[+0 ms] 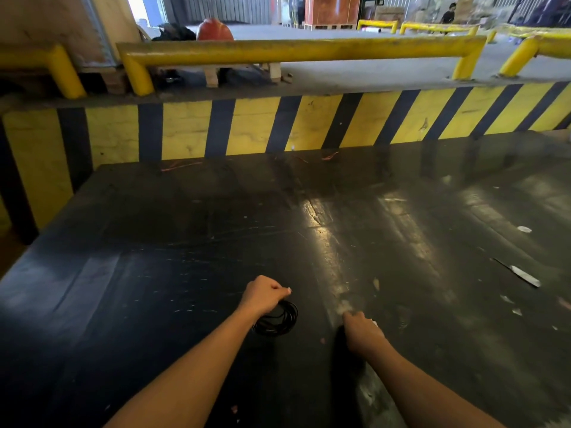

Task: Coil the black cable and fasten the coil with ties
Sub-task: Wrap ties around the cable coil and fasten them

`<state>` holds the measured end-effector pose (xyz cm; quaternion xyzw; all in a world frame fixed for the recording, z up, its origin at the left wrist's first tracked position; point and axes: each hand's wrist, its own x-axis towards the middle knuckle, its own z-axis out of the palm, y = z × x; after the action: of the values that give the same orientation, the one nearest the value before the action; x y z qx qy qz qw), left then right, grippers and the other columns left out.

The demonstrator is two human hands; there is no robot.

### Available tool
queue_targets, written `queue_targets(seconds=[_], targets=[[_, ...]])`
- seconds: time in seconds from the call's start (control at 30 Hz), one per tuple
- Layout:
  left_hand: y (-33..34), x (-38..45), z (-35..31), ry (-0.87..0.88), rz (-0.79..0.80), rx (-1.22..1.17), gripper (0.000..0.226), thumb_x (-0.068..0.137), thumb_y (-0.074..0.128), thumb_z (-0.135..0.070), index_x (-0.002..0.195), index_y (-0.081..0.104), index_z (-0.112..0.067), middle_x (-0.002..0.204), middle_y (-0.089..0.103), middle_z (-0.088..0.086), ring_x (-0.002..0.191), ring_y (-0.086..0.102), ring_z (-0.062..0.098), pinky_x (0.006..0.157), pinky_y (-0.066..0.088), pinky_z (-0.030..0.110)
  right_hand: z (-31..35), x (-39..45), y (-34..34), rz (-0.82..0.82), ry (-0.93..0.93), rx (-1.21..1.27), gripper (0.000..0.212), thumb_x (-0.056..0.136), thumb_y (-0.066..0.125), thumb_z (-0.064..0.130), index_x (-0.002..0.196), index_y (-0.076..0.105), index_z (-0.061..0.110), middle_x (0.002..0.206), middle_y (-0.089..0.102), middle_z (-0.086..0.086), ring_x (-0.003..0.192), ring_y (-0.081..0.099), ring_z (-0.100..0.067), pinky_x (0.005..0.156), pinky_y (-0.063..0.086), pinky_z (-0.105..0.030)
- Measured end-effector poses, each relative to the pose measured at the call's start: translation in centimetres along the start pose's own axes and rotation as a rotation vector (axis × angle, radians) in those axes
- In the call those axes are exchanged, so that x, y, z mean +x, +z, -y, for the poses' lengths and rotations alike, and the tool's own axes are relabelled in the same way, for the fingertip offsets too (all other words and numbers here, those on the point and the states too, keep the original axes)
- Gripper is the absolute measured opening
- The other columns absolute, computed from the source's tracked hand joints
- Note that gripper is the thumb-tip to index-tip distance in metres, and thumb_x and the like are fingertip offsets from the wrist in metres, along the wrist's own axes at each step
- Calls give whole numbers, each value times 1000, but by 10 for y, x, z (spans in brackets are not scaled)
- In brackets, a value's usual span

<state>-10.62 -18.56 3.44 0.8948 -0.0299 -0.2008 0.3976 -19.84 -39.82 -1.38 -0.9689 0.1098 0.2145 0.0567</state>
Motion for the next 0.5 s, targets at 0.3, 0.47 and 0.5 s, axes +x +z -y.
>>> queue_targets(seconds=[0.3, 0.47, 0.5], targets=[[-31, -15, -26, 213, 217, 73, 21, 82, 70, -37, 97, 76, -23, 72, 67, -19, 76, 65, 1, 52, 48, 26, 26, 5, -97, -4, -144, 802, 14, 86, 59, 4, 98, 67, 1, 72, 67, -9, 63, 62, -15, 71, 56, -35], [-66, -24, -72, 350, 214, -107, 19, 84, 69, -35, 97, 76, -23, 62, 66, -16, 46, 54, -6, 39, 35, 12, 41, -19, -179, -52, -367, 1248, 19, 83, 68, 6, 99, 58, 9, 70, 64, -5, 45, 51, -8, 43, 40, -19], [-74, -26, -81, 374, 202, -159, 15, 84, 69, -34, 93, 76, -24, 62, 63, -13, 47, 52, -3, 42, 35, 13, 43, -24, -190, -59, -394, 1295, 19, 82, 69, 5, 96, 57, 11, 69, 64, -5, 44, 48, -8, 42, 37, -19]])
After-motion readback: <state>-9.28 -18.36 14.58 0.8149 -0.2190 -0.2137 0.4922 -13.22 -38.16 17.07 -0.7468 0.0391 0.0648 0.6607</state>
